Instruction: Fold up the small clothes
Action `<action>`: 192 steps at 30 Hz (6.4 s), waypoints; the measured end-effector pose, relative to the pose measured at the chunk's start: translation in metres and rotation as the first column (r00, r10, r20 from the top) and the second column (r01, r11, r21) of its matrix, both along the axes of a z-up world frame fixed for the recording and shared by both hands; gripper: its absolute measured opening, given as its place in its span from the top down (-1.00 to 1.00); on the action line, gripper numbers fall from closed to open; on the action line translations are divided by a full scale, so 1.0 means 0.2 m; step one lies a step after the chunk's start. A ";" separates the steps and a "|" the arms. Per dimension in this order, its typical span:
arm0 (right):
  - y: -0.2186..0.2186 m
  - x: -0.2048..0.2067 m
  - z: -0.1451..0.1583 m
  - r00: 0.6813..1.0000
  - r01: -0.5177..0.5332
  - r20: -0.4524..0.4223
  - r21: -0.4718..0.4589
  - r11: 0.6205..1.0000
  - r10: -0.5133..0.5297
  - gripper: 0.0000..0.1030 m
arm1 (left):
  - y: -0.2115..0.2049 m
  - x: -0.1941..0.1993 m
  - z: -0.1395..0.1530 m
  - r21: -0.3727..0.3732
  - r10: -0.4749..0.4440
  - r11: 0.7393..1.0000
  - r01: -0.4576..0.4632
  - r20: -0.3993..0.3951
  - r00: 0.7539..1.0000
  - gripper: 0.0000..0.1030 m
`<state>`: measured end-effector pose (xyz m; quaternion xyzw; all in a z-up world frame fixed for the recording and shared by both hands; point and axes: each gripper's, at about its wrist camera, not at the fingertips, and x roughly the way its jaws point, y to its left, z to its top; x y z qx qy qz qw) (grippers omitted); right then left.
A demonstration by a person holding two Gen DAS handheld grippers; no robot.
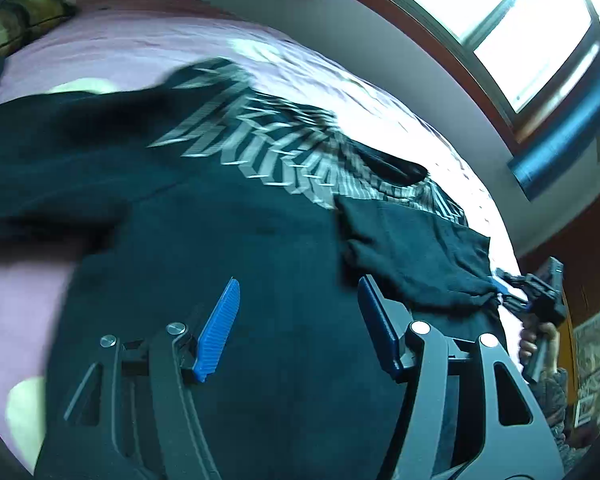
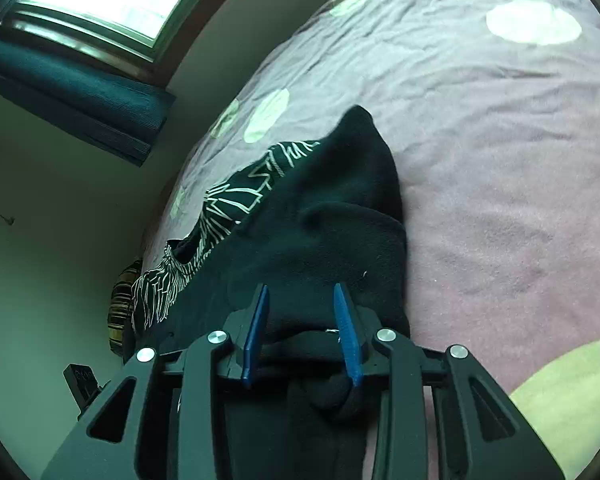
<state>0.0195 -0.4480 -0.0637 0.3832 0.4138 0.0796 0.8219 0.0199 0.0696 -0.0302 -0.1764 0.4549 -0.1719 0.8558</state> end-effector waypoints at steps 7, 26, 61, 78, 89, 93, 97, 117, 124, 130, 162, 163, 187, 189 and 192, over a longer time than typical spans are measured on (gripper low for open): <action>0.31 -0.13 0.22 0.989 -0.084 0.117 -0.089 0.992 0.094 0.09 | 0.54 -0.14 -0.01 -0.080 0.203 0.975 -0.205 -0.038 0.979 -0.19; 0.78 -0.11 0.19 0.976 -0.207 0.037 -0.158 0.966 0.215 -0.02 | 1.42 0.65 0.04 0.258 0.366 0.909 -0.328 -0.116 0.923 -0.33; 0.91 -0.10 0.12 0.975 -0.214 0.023 -0.165 0.963 0.221 -0.10 | 1.06 0.63 0.74 0.106 0.277 0.947 -0.303 0.208 0.938 0.90; 0.84 -0.21 0.12 0.969 -0.240 0.052 -0.037 0.970 0.242 -0.11 | -0.81 0.40 0.19 0.210 -0.328 0.930 0.303 0.094 0.940 0.93; 1.10 0.13 0.21 0.898 -0.438 0.121 0.176 0.882 0.422 -0.29 | -0.04 0.08 0.32 0.202 -0.049 0.979 0.000 0.233 0.971 -0.04; 1.30 0.37 0.03 0.882 -0.452 0.029 0.329 0.829 0.469 -0.29 | 0.26 0.05 0.19 0.199 0.072 0.975 -0.102 0.149 0.986 -0.05; 1.53 0.45 -0.14 0.862 -0.431 -0.022 0.493 0.755 0.506 -0.28 | 0.47 0.00 0.06 0.176 0.150 0.970 -0.165 0.094 0.984 -0.12; 1.84 0.31 -0.13 0.978 -0.085 -0.162 0.266 0.960 0.132 0.02 | 0.57 -0.02 -0.05 0.063 0.178 0.981 -0.181 0.055 0.982 -0.22; 1.85 0.39 -0.14 0.996 0.000 -0.084 0.286 0.958 0.025 -0.05 | 0.61 -0.02 -0.08 0.003 0.198 0.980 -0.198 0.041 0.979 -0.22; 1.87 0.23 -0.20 0.989 0.042 -0.149 0.402 0.915 0.020 0.15 | 0.65 -0.04 -0.10 -0.051 0.214 0.976 -0.212 0.039 0.976 -0.22; 1.64 0.53 0.94 0.924 -0.271 0.336 0.242 0.932 0.181 0.85 | 0.55 0.29 -0.08 0.162 0.394 0.909 -0.384 -0.027 0.919 -0.38; 1.58 0.50 0.96 0.919 -0.263 0.354 0.230 0.937 0.171 0.85 | 0.56 0.28 -0.08 0.158 0.403 0.906 -0.393 -0.032 0.915 -0.38; 0.54 0.08 0.03 0.997 0.073 0.003 0.176 0.982 -0.075 0.86 | 0.24 0.18 -0.09 0.251 0.228 0.944 -0.212 -0.036 0.973 -0.59; 0.55 0.11 0.01 0.998 0.058 0.002 0.162 0.985 -0.059 0.85 | 0.25 0.12 -0.06 0.175 0.202 0.966 -0.192 -0.037 0.979 -0.59; 0.56 0.11 0.00 0.999 0.048 -0.002 0.139 0.989 -0.048 0.85 | 0.27 0.05 0.01 0.099 0.190 0.977 -0.188 -0.004 0.982 -0.59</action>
